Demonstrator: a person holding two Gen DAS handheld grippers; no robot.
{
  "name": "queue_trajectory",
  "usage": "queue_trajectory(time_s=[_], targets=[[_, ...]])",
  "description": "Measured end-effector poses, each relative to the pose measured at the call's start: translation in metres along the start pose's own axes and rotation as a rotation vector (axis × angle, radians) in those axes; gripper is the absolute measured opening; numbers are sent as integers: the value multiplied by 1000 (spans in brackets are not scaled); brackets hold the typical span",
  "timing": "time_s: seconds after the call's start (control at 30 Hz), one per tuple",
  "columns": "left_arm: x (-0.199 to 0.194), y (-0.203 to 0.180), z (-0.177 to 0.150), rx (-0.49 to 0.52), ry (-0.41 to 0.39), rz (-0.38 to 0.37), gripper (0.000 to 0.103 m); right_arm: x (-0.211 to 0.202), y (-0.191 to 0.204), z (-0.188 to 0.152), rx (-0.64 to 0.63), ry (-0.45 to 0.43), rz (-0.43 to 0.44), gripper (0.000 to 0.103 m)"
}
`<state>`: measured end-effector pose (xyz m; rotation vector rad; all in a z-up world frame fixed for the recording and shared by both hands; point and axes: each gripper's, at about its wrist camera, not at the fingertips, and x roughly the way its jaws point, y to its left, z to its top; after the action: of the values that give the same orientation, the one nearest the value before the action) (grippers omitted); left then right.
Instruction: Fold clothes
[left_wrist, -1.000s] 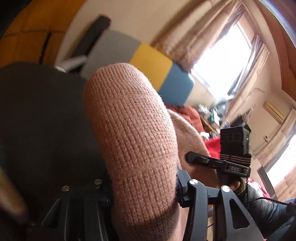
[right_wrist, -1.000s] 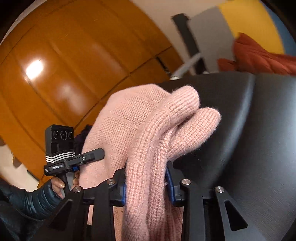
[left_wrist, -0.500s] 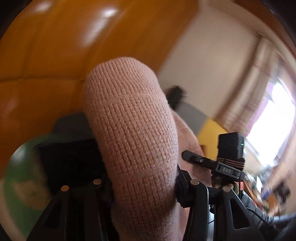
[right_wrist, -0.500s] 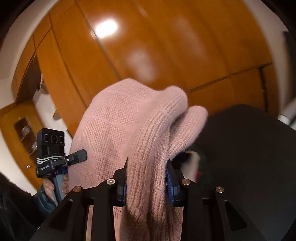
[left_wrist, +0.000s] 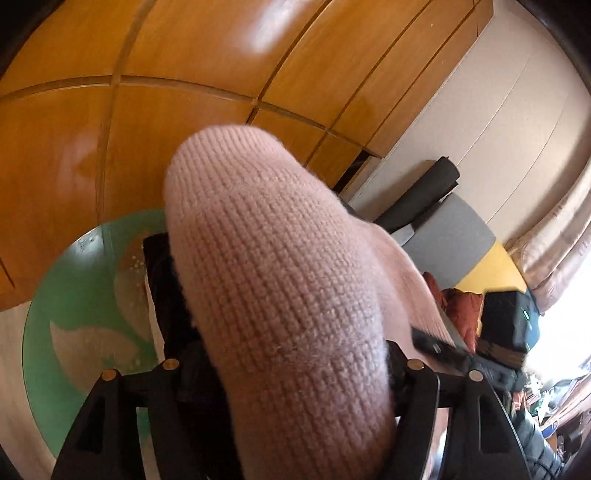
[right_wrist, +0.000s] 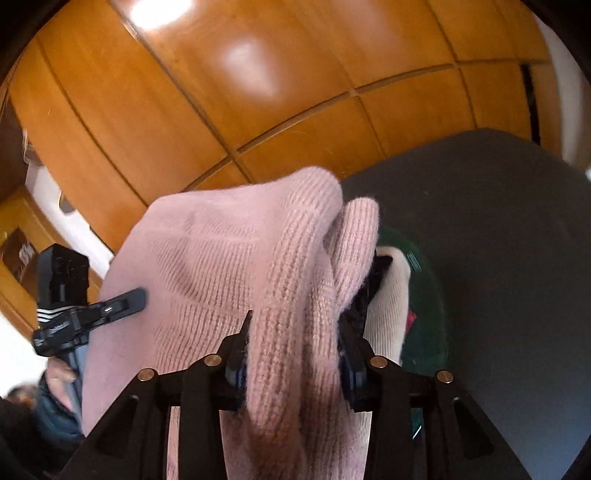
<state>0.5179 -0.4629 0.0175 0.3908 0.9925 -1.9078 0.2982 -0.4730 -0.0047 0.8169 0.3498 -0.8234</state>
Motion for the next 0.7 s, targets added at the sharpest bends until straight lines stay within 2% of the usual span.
queue_trajectory(time_s=[0.17, 0.23, 0.3, 0.33, 0.43, 0.5, 0.57, 0.67, 0.7], targets=[[15, -8, 7, 73, 1, 36, 77, -3, 5, -23, 55, -56, -20, 40], [11, -5, 11, 72, -3, 47, 79, -6, 3, -22, 76, -67, -51, 55], [0, -10, 11, 77, -19, 72, 80, -14, 6, -18, 53, -86, -105, 62], [-5, -12, 11, 80, -28, 86, 81, -21, 12, -15, 23, -103, -136, 62], [-35, -24, 4, 109, -120, 179, 81, -51, 36, -8, -94, -173, -223, 61], [-55, -33, -1, 129, -181, 240, 79, -70, 52, -3, -165, -220, -231, 55], [-75, -47, -11, 158, -264, 242, 79, -86, 73, -4, -242, -244, -200, 51], [-77, -76, -23, 247, -273, 154, 79, -84, 99, -8, -353, -217, -168, 45], [-69, -79, -25, 265, -254, 165, 79, -77, 104, -11, -381, -194, -173, 45]])
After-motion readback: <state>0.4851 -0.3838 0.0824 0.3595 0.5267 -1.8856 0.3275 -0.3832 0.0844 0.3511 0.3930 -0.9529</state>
